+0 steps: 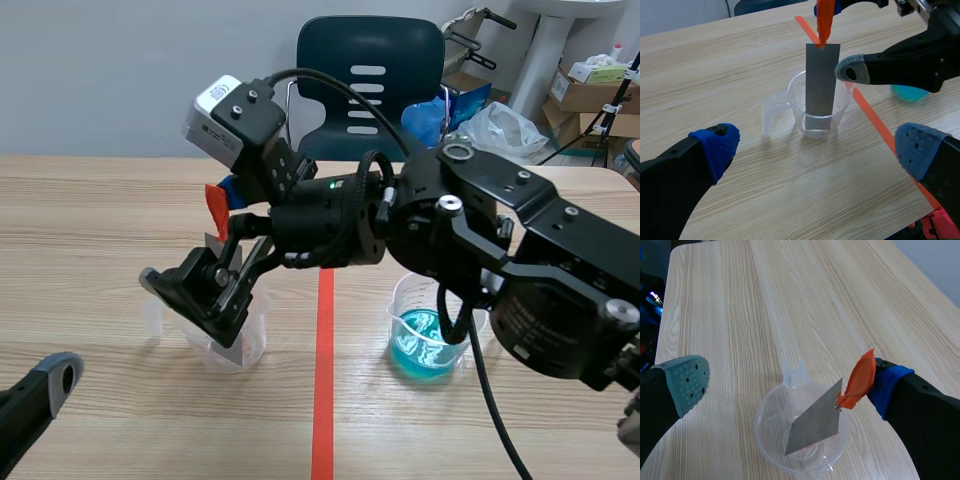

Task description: Do the redox reaction experiment

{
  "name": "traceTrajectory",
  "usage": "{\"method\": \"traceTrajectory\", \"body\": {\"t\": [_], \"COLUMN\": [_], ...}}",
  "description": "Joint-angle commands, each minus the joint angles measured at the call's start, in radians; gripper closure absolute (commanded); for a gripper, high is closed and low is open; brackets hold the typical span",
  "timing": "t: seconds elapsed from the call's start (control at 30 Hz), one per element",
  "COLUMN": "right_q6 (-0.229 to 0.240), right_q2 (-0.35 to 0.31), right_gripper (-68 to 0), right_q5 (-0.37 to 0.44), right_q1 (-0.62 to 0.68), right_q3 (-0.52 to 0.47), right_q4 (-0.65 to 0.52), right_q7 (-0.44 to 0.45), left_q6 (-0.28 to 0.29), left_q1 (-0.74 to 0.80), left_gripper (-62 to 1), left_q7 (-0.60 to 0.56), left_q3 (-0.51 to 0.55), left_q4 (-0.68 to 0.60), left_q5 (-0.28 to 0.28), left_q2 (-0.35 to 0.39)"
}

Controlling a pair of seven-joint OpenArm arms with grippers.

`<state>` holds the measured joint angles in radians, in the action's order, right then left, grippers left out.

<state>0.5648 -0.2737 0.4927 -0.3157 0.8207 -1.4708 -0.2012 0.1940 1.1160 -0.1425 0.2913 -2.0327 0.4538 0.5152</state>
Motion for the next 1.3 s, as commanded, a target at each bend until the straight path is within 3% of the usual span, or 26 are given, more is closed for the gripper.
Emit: {"method": "traceTrajectory", "body": {"t": [0.0,0.33,0.47,0.63,0.73,1.03,1.13,1.27], "right_q6": [0.000,-0.011,-0.051,-0.065,-0.117,-0.234,-0.244,-0.244], "right_q2": [-0.018,-0.135,-0.204,-0.309,-0.384,-0.599,-0.648,-0.659], "right_gripper": [-62.4,-62.4,-62.4,-62.4,-62.4,-62.4,-62.4,-62.3], "right_q5": [0.007,0.008,0.016,0.072,0.121,0.224,0.269,0.307], "right_q1": [-0.019,-0.019,-0.019,-0.016,-0.016,0.071,0.141,0.264], "right_q3": [0.002,-0.079,-0.121,-0.171,-0.198,-0.326,-0.405,-0.559], "right_q4": [-0.053,-0.253,-0.348,-0.452,-0.499,-0.521,-0.521,-0.521], "right_q7": [0.021,0.022,0.025,0.025,0.027,0.089,0.096,0.088], "left_q6": [0.003,0.003,0.003,0.003,0.003,0.003,0.003,0.003], "left_q1": [-0.003,-0.003,-0.003,-0.003,-0.002,0.000,0.000,-0.001], "left_gripper": [-62.3,-62.3,-62.3,-62.3,-62.3,-62.3,-62.3,-62.3], "left_q7": [-0.014,-0.014,-0.014,0.004,0.005,0.012,0.012,0.011], "left_q3": [0.003,0.003,0.003,0.003,0.013,0.093,0.120,0.147], "left_q4": [-0.021,-0.021,-0.021,-0.021,-0.021,-0.048,-0.090,-0.148], "left_q5": [0.006,0.006,0.006,0.005,-0.016,-0.031,-0.032,-0.032], "left_q2": [-0.008,-0.008,-0.008,-0.008,-0.008,-0.020,-0.039,-0.042]}}
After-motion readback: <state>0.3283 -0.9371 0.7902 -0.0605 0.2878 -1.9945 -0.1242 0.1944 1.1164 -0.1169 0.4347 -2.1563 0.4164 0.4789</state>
